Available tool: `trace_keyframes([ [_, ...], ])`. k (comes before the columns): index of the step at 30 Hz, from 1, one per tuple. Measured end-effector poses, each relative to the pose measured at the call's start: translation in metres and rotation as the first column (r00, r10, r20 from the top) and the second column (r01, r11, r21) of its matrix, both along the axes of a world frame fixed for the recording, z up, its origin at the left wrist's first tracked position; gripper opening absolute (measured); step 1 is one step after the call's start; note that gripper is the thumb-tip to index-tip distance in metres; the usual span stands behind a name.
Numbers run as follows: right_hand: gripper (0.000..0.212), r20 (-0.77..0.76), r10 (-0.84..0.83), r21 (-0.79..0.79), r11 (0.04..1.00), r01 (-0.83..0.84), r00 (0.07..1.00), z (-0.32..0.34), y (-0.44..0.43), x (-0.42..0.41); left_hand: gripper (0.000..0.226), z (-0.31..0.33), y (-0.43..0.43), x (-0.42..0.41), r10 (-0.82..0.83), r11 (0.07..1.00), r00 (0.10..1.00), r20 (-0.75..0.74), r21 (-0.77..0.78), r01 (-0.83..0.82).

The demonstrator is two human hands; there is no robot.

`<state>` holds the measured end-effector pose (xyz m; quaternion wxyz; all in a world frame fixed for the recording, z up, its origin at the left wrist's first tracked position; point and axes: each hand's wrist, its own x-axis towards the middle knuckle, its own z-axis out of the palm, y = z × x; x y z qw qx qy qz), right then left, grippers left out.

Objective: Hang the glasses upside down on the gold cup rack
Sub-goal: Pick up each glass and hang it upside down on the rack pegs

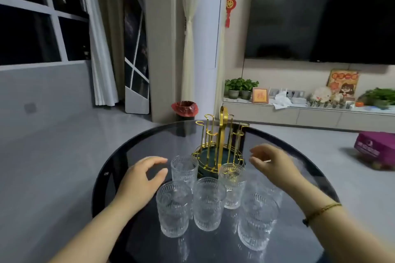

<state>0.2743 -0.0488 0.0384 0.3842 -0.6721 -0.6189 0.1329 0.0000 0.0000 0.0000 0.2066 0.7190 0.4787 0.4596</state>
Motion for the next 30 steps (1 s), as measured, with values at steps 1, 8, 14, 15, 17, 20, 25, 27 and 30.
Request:
trace_keyframes([
  [1,0.024,-0.027,-0.019,0.017,1.000,0.019,0.999,-0.008,-0.010,-0.005,0.028,-0.005,-0.009,-0.001,0.004,1.000,1.000,-0.002,-0.013,-0.004],
  [8,0.062,-0.209,-0.208,0.219,0.943,0.253,0.956,-0.081,-0.067,-0.018,0.075,-0.065,-0.048,0.003,0.016,0.999,0.998,-0.060,0.038,-0.014],
  [14,0.084,-0.377,-0.204,0.083,0.964,0.253,0.903,-0.144,-0.077,-0.024,0.101,-0.104,-0.050,-0.004,0.117,0.980,0.987,-0.113,-0.147,-0.134],
  [15,0.086,-0.387,-0.192,0.044,0.973,0.226,0.902,-0.148,-0.075,-0.024,0.105,-0.108,-0.046,-0.007,0.129,0.973,0.978,-0.166,-0.169,-0.157],
  [17,0.092,-0.371,-0.203,-0.011,0.977,0.215,0.906,-0.154,-0.069,-0.024,0.109,-0.116,-0.040,-0.013,0.131,0.961,0.952,-0.278,-0.199,-0.190],
  [20,0.100,-0.310,-0.276,-0.089,0.961,0.262,0.910,-0.155,-0.060,-0.021,0.111,-0.124,-0.031,-0.015,0.082,0.967,0.892,-0.444,-0.183,-0.180],
  [25,0.083,-0.204,-0.340,-0.130,0.939,0.319,0.918,-0.157,-0.055,-0.023,0.099,-0.124,-0.028,-0.012,0.066,0.967,0.832,-0.551,-0.169,-0.189],
  [27,0.063,-0.246,-0.335,-0.102,0.942,0.320,0.909,-0.157,-0.056,-0.022,0.095,-0.123,-0.028,-0.010,0.051,0.968,0.823,-0.566,-0.174,-0.179],
  [30,0.068,-0.365,-0.284,-0.068,0.958,0.278,0.887,-0.156,-0.060,-0.021,0.094,-0.122,-0.029,-0.014,0.024,0.964,0.824,-0.566,-0.204,-0.169],
])
